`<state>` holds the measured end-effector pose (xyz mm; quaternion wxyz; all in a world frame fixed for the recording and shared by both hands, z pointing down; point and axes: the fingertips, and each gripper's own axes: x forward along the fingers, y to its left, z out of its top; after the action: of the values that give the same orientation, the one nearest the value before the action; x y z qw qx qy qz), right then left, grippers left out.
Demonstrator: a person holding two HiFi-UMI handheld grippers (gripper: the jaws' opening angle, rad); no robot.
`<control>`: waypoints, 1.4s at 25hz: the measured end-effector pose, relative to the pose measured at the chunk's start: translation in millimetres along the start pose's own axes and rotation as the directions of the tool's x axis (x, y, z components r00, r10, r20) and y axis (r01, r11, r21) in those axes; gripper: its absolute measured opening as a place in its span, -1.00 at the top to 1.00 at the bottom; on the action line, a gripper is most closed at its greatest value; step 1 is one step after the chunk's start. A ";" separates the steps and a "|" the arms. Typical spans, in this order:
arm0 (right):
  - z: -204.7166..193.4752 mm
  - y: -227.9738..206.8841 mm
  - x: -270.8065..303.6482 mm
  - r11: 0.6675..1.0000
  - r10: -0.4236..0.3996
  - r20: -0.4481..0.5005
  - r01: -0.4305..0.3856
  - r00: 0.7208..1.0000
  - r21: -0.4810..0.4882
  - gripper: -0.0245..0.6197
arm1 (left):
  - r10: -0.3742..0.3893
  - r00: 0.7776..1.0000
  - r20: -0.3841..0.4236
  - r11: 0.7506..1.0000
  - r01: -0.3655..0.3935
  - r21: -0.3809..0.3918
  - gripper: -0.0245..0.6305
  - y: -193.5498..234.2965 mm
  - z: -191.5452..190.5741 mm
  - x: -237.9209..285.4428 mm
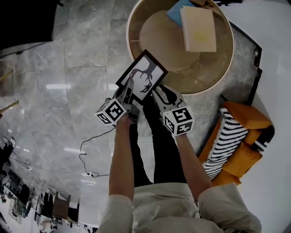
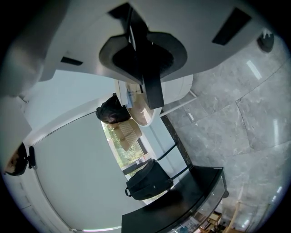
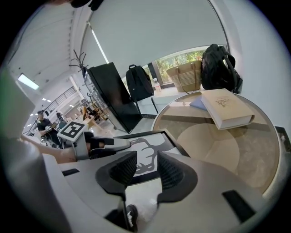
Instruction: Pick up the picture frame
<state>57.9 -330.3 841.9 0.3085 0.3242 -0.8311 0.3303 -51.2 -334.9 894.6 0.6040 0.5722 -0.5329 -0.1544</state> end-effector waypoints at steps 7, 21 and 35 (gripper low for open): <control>2.5 15.5 -23.5 0.999 -0.025 0.009 0.025 1.000 0.034 0.45 | -0.001 0.999 0.040 1.000 0.002 -0.006 0.84 -23.3 4.1 -18.8; 2.7 89.7 -75.1 0.998 -0.003 0.051 0.000 0.999 0.068 0.45 | 0.069 0.994 0.088 0.919 -0.098 0.382 0.85 -79.7 22.8 -108.7; 27.2 173.9 -149.8 0.999 0.005 0.104 -0.010 0.995 0.048 0.46 | 0.034 0.999 0.042 0.819 -0.052 0.572 0.85 -152.4 19.8 -230.2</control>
<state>10.5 -201.0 656.3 0.2554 0.3454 -0.8389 0.3343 -91.4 -207.4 652.3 0.3996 0.7127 -0.5762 0.0180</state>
